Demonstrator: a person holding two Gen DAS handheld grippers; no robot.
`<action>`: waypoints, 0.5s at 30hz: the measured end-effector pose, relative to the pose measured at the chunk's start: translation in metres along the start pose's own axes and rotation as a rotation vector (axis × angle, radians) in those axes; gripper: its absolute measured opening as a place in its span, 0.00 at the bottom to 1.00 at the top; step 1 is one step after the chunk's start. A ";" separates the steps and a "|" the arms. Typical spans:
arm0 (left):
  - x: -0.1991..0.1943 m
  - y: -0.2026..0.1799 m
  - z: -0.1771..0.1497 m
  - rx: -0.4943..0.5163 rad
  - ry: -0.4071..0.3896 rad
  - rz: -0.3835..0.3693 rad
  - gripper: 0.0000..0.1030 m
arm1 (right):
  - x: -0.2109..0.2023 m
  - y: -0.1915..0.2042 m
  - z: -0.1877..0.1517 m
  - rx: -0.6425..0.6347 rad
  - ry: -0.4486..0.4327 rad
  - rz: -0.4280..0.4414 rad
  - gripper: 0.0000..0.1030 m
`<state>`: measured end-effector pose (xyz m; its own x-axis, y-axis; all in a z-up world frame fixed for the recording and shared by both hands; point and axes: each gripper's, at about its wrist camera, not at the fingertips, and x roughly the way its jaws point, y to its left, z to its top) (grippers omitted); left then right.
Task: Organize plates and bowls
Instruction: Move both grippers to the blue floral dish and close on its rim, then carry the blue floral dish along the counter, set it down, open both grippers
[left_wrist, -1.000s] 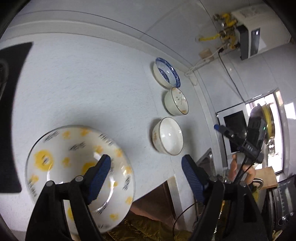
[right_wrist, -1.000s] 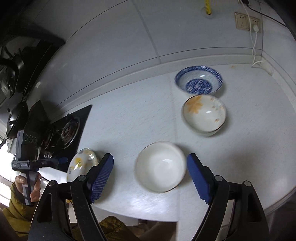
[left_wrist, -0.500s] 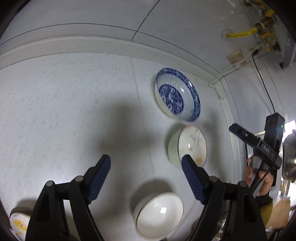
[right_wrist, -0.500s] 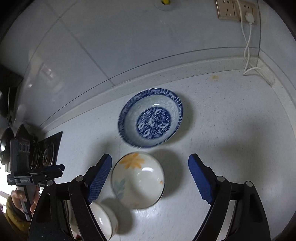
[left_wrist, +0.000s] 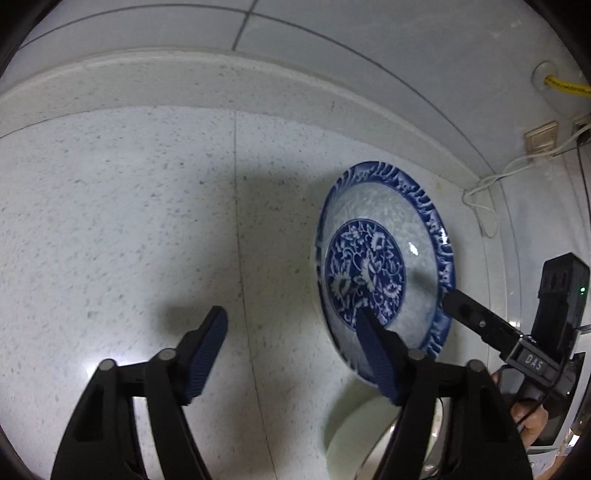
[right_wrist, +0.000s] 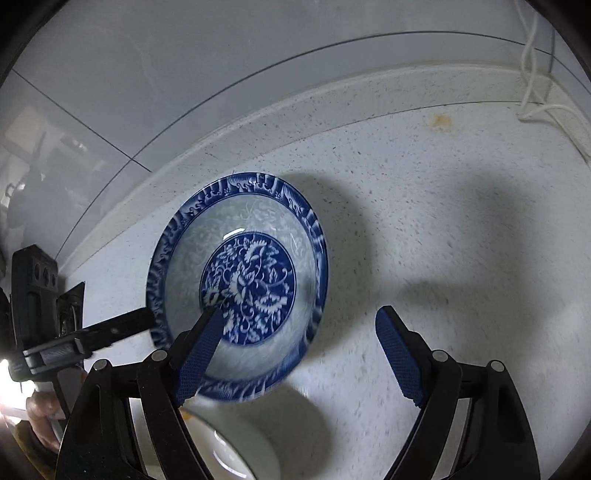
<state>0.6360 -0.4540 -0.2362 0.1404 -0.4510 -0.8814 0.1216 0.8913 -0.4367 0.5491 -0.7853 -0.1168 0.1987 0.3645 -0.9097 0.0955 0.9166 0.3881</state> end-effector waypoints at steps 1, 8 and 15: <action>0.007 0.001 0.001 -0.010 0.008 0.002 0.58 | 0.003 0.000 0.001 -0.002 0.002 -0.004 0.67; 0.019 0.004 0.011 -0.041 0.010 -0.063 0.25 | 0.029 -0.002 0.007 0.029 0.059 -0.001 0.25; 0.016 0.004 0.011 -0.020 -0.002 -0.102 0.12 | 0.033 -0.007 0.008 0.047 0.061 -0.012 0.11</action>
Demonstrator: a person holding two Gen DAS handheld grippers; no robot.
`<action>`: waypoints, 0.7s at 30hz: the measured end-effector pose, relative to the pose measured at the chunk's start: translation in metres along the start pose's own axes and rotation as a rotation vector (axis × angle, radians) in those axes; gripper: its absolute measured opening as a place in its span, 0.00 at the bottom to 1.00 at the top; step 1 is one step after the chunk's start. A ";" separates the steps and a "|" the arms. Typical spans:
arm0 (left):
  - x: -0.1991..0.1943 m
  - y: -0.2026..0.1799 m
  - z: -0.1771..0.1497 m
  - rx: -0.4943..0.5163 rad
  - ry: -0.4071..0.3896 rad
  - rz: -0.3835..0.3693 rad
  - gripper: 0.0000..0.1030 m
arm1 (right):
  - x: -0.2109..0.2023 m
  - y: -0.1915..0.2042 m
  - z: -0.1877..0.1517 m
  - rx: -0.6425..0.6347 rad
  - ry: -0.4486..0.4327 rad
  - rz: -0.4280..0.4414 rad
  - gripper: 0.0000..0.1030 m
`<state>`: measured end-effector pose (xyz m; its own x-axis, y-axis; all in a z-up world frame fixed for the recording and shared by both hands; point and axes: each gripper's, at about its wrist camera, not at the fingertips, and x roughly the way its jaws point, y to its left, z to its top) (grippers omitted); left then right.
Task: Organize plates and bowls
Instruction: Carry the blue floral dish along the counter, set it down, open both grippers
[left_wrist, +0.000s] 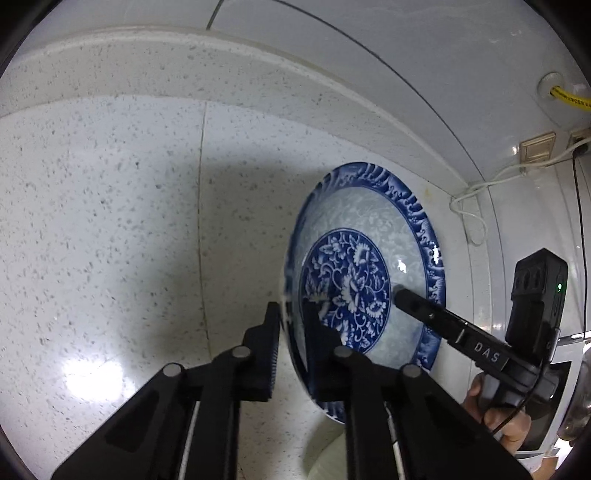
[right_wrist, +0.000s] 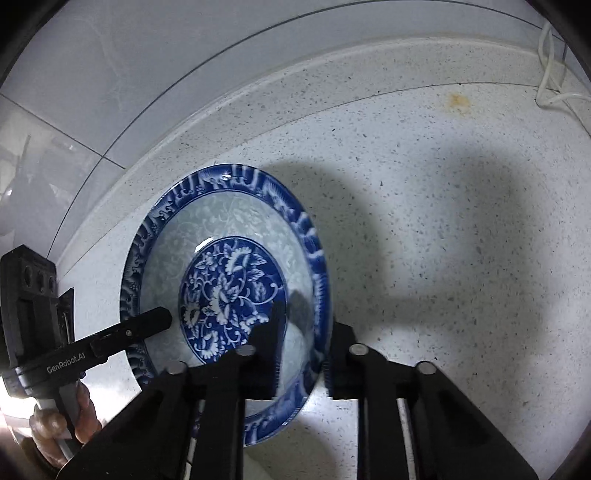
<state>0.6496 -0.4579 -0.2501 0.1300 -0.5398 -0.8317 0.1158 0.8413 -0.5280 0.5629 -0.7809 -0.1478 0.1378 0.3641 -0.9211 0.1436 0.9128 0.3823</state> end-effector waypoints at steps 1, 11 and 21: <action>-0.001 0.001 -0.001 -0.003 0.000 0.000 0.12 | 0.000 -0.001 -0.001 0.001 0.001 0.002 0.10; -0.039 0.018 -0.022 0.009 -0.002 0.023 0.12 | -0.015 0.024 -0.006 -0.060 -0.032 -0.008 0.09; -0.164 0.061 -0.056 0.025 -0.065 0.029 0.12 | -0.047 0.117 -0.048 -0.108 -0.054 0.034 0.09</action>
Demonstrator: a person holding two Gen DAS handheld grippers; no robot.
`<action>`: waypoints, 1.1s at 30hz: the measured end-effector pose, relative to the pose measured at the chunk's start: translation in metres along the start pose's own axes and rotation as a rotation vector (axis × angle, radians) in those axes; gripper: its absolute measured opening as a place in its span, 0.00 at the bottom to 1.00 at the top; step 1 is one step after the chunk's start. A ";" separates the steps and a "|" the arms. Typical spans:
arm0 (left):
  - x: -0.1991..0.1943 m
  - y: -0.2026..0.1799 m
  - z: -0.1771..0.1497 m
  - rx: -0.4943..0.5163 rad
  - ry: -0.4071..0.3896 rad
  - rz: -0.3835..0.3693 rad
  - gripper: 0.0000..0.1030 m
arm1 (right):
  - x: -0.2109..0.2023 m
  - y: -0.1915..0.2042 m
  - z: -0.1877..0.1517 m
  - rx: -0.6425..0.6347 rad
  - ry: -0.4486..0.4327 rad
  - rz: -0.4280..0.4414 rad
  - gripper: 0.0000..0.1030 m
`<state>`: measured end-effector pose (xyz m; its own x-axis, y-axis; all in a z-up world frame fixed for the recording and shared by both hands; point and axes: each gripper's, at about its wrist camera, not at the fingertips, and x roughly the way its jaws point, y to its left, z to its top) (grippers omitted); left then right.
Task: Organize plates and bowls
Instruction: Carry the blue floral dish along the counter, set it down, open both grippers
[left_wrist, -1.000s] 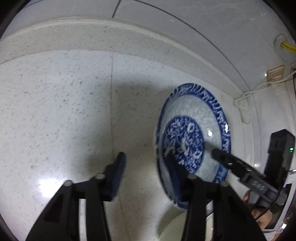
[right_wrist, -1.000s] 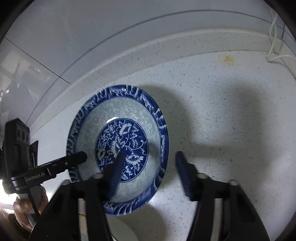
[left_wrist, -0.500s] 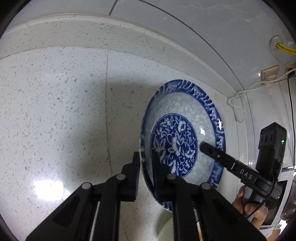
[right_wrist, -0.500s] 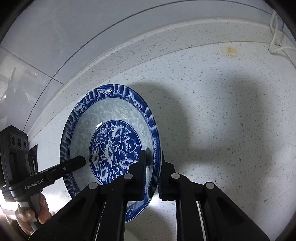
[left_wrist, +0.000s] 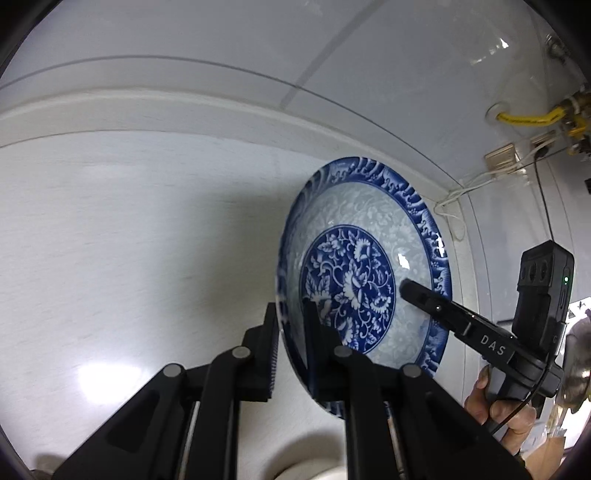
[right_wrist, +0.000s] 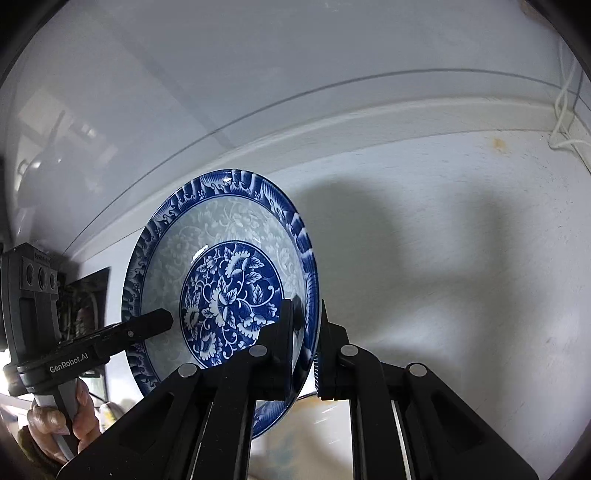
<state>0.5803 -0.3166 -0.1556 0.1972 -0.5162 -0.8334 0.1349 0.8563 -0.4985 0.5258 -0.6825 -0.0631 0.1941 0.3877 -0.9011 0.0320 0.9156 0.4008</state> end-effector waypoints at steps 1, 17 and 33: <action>-0.016 0.011 -0.005 -0.001 -0.008 0.004 0.12 | 0.001 0.013 -0.005 -0.001 0.005 0.008 0.09; -0.050 0.164 -0.043 -0.075 0.054 0.067 0.13 | 0.106 0.112 -0.065 0.016 0.139 -0.007 0.09; -0.022 0.156 -0.054 -0.033 0.105 0.050 0.12 | 0.119 0.126 -0.083 0.033 0.160 -0.040 0.11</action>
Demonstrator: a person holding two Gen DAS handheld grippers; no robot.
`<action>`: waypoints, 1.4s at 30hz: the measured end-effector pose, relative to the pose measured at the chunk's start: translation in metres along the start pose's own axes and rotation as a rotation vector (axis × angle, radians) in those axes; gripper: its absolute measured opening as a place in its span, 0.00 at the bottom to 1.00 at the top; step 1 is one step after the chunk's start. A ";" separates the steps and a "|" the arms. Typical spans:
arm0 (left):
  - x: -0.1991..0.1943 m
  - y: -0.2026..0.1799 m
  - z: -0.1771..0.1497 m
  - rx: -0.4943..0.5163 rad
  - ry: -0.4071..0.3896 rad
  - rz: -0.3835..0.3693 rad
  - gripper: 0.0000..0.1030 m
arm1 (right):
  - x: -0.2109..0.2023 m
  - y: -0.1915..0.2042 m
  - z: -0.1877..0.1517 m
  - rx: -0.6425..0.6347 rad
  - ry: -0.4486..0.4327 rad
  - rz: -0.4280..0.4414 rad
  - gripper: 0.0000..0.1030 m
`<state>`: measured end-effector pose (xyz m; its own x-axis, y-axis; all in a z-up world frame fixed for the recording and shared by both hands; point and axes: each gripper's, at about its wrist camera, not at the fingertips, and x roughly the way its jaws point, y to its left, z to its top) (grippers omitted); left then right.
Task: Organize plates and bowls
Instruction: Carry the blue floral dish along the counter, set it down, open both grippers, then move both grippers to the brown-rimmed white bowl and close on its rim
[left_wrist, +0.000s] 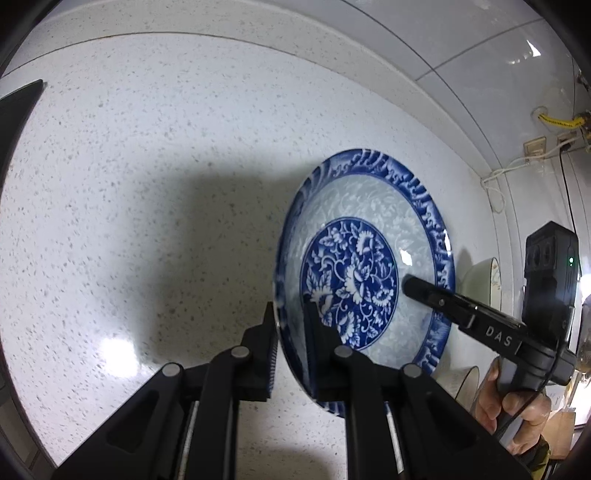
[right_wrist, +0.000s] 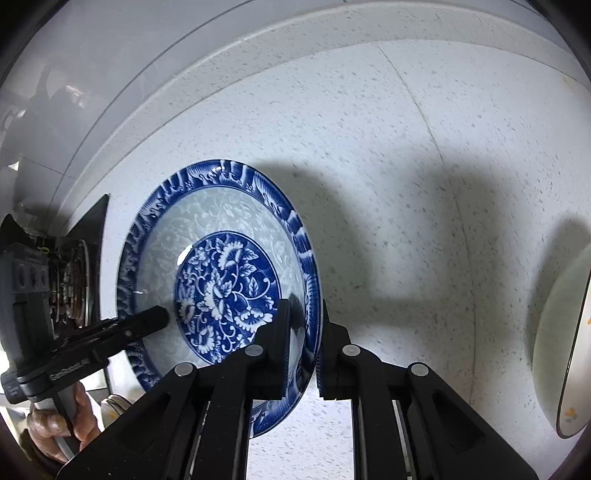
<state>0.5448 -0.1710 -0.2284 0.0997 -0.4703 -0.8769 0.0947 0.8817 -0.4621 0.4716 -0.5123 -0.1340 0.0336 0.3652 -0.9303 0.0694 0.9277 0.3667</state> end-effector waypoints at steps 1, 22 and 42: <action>0.000 -0.002 0.000 -0.001 0.001 -0.001 0.12 | 0.002 0.003 0.000 0.002 0.003 -0.002 0.11; -0.069 0.005 -0.023 -0.036 -0.122 0.068 0.68 | -0.093 -0.024 -0.045 -0.017 -0.160 0.024 0.41; -0.028 -0.140 -0.131 0.177 0.075 -0.050 0.69 | -0.123 -0.103 -0.133 -0.068 -0.056 0.040 0.58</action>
<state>0.3993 -0.2764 -0.1564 0.0173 -0.5032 -0.8640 0.2712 0.8341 -0.4803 0.3276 -0.6424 -0.0576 0.0904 0.3990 -0.9125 -0.0005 0.9163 0.4006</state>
